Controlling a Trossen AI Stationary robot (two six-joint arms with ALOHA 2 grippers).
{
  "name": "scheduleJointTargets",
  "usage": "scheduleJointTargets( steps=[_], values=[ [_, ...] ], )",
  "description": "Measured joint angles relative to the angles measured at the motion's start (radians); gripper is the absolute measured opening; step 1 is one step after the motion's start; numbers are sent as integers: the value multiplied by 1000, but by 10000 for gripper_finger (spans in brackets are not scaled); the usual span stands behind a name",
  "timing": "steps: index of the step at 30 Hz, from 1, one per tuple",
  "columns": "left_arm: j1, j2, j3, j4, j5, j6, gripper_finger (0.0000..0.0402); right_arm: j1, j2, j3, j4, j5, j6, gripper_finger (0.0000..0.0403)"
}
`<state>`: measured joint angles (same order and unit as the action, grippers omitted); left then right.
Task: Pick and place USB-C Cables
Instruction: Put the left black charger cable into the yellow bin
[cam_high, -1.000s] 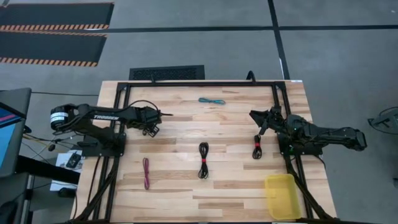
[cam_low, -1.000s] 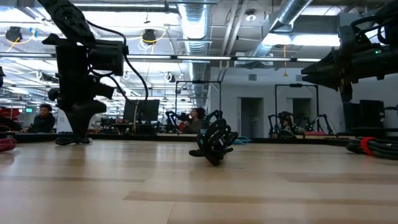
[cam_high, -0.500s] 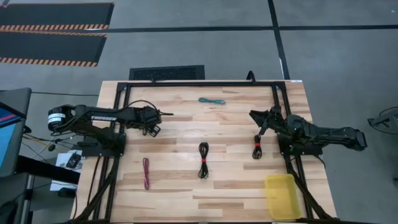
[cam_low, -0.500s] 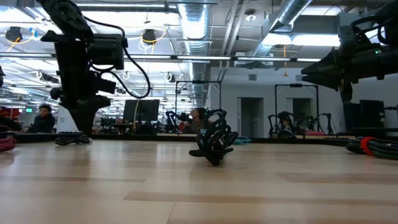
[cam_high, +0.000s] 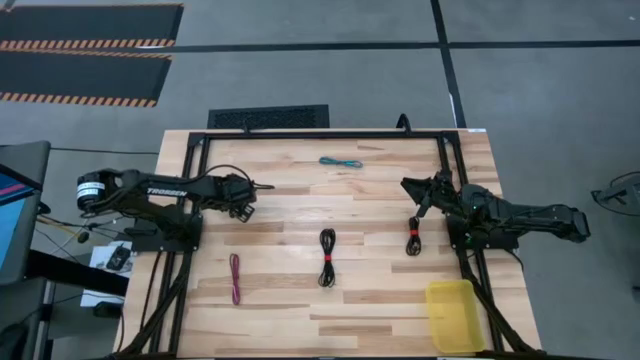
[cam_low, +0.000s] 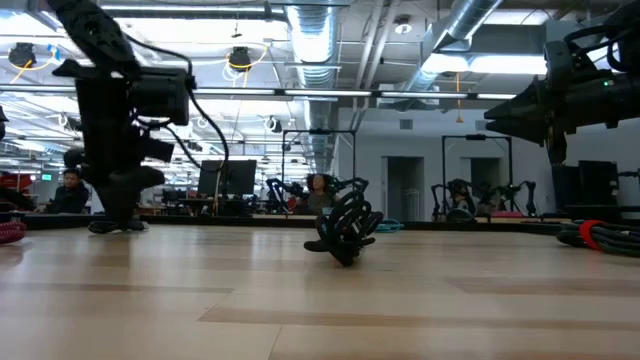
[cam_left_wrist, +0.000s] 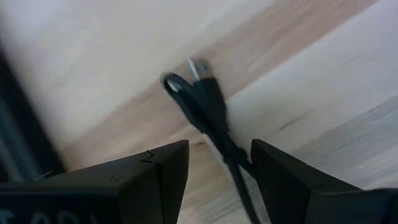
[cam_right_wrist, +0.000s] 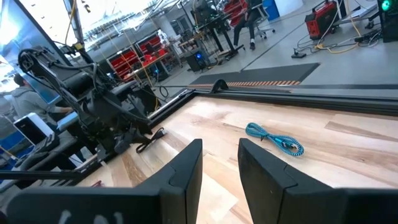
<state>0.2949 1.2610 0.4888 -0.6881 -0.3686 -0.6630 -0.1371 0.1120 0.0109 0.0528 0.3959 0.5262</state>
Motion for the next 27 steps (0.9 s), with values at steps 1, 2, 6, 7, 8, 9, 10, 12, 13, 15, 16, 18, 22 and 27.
scheduleJointTargets(
  steps=[1,2,6,7,8,9,10,12,13,15,16,18,22,27],
  values=[
    [2,-1,-13,21,5,5,164,0,0,0,0,0,0,127],
    [4,-4,-26,41,9,11,163,0,0,0,0,0,0,127],
    [6,-4,-40,69,25,33,129,0,0,0,0,-1,13,127],
    [6,-4,-37,73,29,41,113,0,0,0,0,-1,18,127],
    [6,-3,-32,74,35,56,95,0,0,0,0,-1,21,127],
    [4,-2,-27,75,41,72,75,0,0,0,0,-1,23,127],
    [-1,-1,-21,79,43,92,55,0,0,0,0,-1,23,127],
    [-11,1,-14,99,40,138,19,0,3,0,0,-1,23,127],
    [-18,2,-11,135,44,157,12,0,6,0,0,-1,24,127],
    [-35,1,-5,221,72,197,13,0,9,0,0,-1,24,127],
    [-43,1,-4,254,90,217,15,0,13,0,1,-1,24,127],
    [-64,2,-7,328,138,250,14,0,20,-1,6,-1,24,126],
    [-121,2,-6,562,206,316,4,0,40,-2,35,0,24,117],
    [-175,2,-6,858,234,349,3,0,70,22,42,-1,26,105]
  ],
)
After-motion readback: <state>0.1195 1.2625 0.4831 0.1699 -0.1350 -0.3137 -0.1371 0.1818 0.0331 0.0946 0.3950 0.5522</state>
